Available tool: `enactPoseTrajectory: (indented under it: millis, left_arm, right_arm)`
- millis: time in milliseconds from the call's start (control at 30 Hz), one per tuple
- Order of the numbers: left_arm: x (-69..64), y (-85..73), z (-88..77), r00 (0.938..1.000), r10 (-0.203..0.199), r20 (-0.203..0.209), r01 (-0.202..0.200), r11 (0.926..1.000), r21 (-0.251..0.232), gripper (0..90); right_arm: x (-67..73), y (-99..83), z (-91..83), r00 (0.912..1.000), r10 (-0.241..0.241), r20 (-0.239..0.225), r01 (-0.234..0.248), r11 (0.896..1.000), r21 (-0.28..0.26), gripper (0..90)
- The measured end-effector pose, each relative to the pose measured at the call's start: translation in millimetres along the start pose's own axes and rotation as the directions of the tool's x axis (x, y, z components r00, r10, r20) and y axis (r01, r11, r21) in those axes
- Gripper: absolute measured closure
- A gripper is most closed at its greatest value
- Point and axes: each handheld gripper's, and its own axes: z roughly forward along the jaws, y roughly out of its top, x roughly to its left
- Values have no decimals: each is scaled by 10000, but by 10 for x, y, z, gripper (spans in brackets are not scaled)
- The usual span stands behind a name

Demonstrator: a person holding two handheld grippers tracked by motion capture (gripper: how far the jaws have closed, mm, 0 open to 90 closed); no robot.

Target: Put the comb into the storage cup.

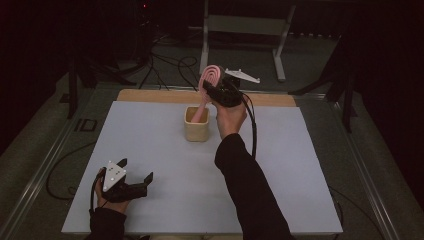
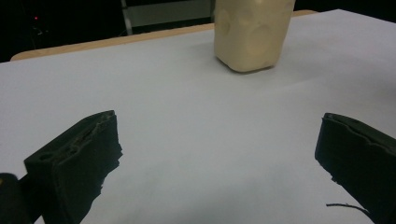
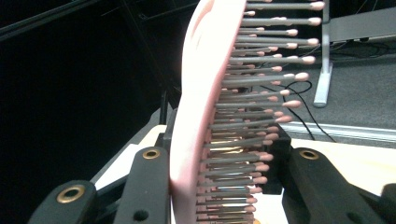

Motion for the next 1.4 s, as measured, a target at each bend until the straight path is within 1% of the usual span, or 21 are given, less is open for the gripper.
enactPoseTrajectory:
  millis: [400,700,1067,1400]
  left_arm:
    - [2,1,-3,10000,5,-10,-5,10000,0,6]
    - [2,0,-2,10000,3,-9,-3,10000,5,6]
    - [1,0,-2,10000,5,-8,-5,10000,6,6]
    - [1,0,-1,10000,2,-8,-2,10000,-5,6]
  right_arm:
    - [43,-58,40,10000,-27,-91,28,9999,142,641]
    - [48,-126,74,9999,-41,-95,44,9997,260,641]
    - [55,-184,99,9999,63,-123,-59,9995,324,641]
    - [82,-235,135,9999,-11,-168,18,9991,427,640]
